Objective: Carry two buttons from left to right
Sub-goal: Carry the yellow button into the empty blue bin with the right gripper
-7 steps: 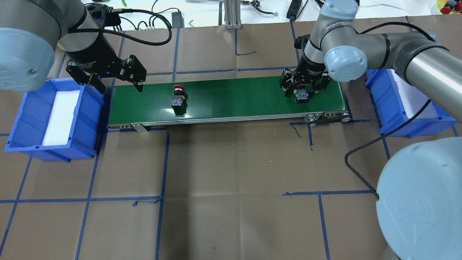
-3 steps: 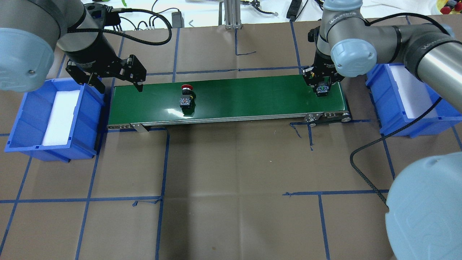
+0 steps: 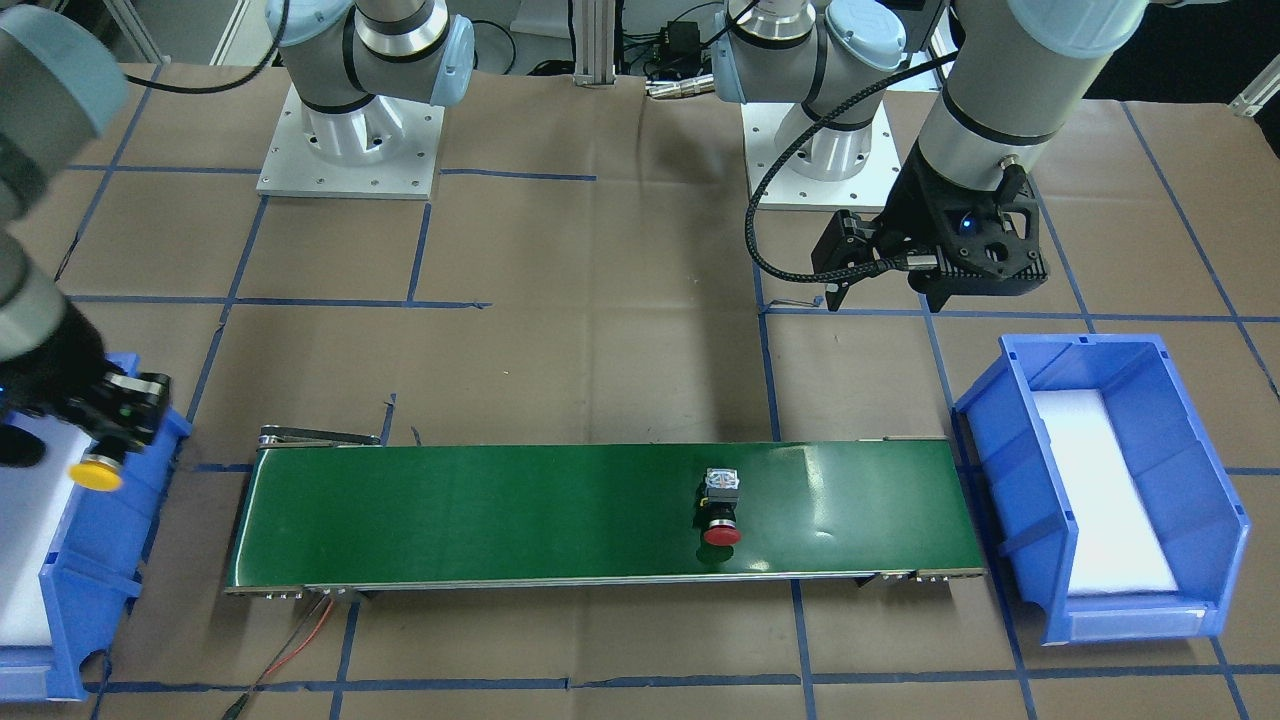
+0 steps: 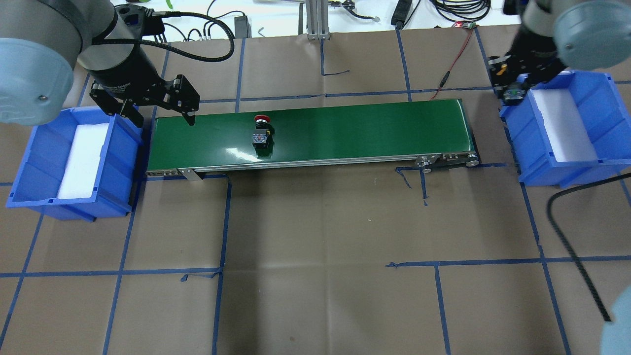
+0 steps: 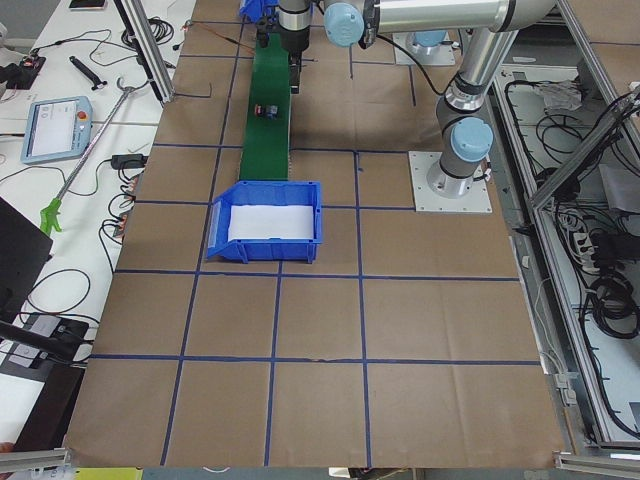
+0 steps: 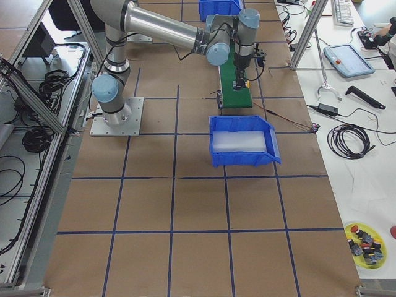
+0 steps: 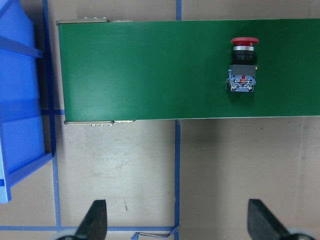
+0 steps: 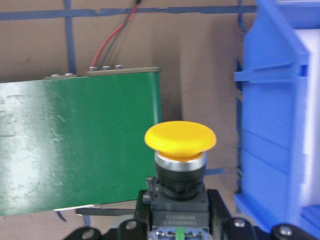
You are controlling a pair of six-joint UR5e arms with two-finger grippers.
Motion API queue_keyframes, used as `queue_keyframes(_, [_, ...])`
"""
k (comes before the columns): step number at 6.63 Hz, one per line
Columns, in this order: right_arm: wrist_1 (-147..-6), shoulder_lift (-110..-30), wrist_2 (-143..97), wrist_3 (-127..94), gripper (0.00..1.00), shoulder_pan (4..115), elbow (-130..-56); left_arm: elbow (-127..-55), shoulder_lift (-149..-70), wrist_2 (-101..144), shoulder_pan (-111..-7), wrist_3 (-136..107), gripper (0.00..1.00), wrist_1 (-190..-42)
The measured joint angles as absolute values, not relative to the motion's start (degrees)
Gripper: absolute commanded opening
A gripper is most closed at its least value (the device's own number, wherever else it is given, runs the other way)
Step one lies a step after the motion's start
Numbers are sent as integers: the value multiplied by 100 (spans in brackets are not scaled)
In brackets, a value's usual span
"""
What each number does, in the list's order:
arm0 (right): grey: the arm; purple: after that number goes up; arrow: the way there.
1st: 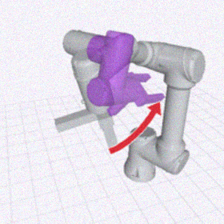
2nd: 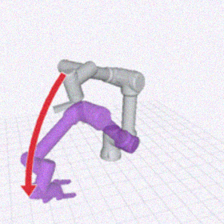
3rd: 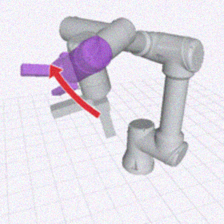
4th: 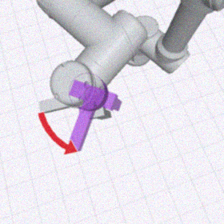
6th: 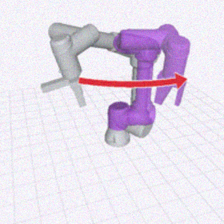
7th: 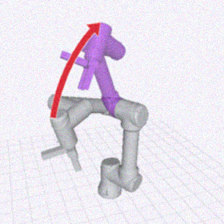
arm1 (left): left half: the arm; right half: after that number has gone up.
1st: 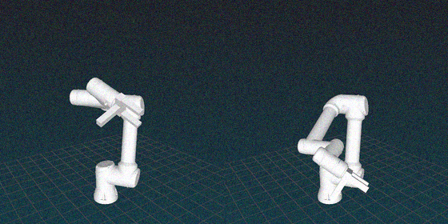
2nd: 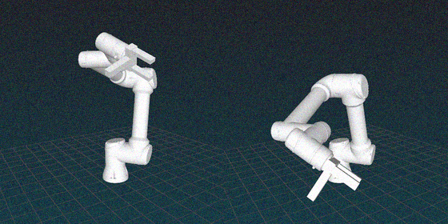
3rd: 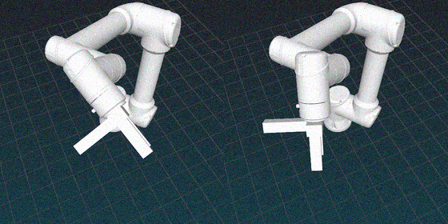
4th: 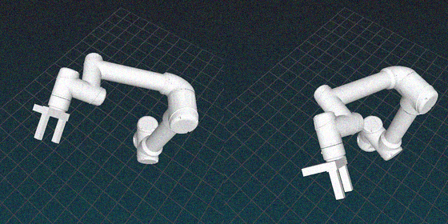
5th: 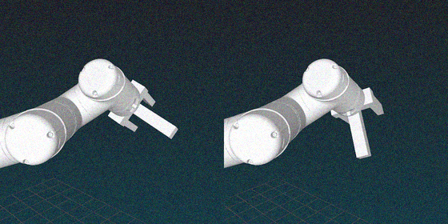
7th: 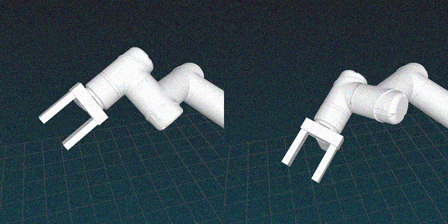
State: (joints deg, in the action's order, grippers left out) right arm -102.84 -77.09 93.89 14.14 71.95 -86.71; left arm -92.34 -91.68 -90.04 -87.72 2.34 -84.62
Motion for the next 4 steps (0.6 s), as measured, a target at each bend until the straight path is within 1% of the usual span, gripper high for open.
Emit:
queue_keyframes(1, [-10157, -7796, 9266, 2161, 3, 6481, -8517, -9233, -9168, -9007, -8772, 242, 100, -8457])
queue_keyframes(2, [-10120, -7777, 9217, 2643, 3, 6049, -8468, -9230, -9170, -9008, -8769, 251, 100, -8453])
queue_keyframes(4, [-10177, -7519, 9045, 2992, 3, 5850, -8588, -9219, -9185, -9009, -8769, 256, 100, -8449])
